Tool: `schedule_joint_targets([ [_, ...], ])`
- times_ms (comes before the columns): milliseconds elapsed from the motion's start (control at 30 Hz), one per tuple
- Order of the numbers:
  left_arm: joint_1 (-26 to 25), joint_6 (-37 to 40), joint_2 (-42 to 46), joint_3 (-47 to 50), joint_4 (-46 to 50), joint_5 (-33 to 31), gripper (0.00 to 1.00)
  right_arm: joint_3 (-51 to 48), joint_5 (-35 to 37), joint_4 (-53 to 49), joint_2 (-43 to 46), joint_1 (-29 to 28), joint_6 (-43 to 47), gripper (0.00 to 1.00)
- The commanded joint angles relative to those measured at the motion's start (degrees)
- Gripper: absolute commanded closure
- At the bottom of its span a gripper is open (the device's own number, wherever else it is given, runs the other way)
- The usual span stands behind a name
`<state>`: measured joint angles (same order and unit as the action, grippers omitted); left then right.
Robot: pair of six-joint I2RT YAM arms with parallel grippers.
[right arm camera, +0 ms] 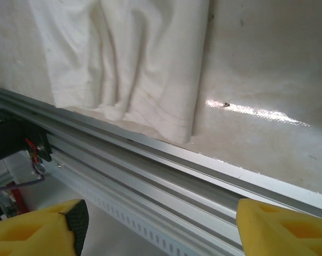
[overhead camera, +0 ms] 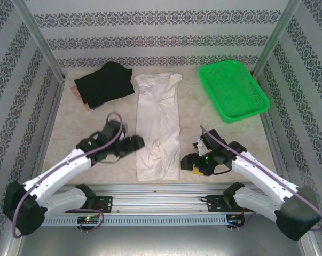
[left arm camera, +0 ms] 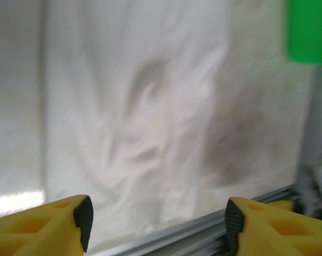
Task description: Fold and stack the t-shirts
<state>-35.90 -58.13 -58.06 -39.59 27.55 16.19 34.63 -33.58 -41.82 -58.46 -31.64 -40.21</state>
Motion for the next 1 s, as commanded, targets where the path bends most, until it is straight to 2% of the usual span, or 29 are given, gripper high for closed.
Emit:
schedule_joint_targets([
  [0, -3.5, -9.92, 5.65, 5.67, -2.35, -5.45, 0.35, -3.07, -4.11, 8.74, -3.71, -0.69, -0.03, 0.28],
  [133, -6.98, -14.66, 5.9, 13.69, -10.28, -5.9, 0.35, -4.49, -4.22, 14.54, -7.48, -1.78, -0.29, 0.28],
  [267, -8.88, -17.78, 1.25, 18.03, -19.97, -5.9, 0.37, -4.82, -4.74, 17.86, -11.76, -1.93, 0.03, 0.29],
  [467, -10.83, -20.15, -5.49, 18.08, -21.09, -6.41, 0.45, -4.39, -4.61, 20.53, -16.1, -2.46, 0.1, 0.31],
  [767, -12.76, -22.59, -7.63, 19.06, -23.35, -5.86, 0.53, -4.44, -4.04, 22.11, -19.05, -4.99, -0.97, 0.32],
  [967, -13.97, -24.01, -12.68, 20.41, -31.58, -4.86, 0.58, -4.91, -3.07, 24.62, -21.14, -6.4, -2.94, 0.36],
])
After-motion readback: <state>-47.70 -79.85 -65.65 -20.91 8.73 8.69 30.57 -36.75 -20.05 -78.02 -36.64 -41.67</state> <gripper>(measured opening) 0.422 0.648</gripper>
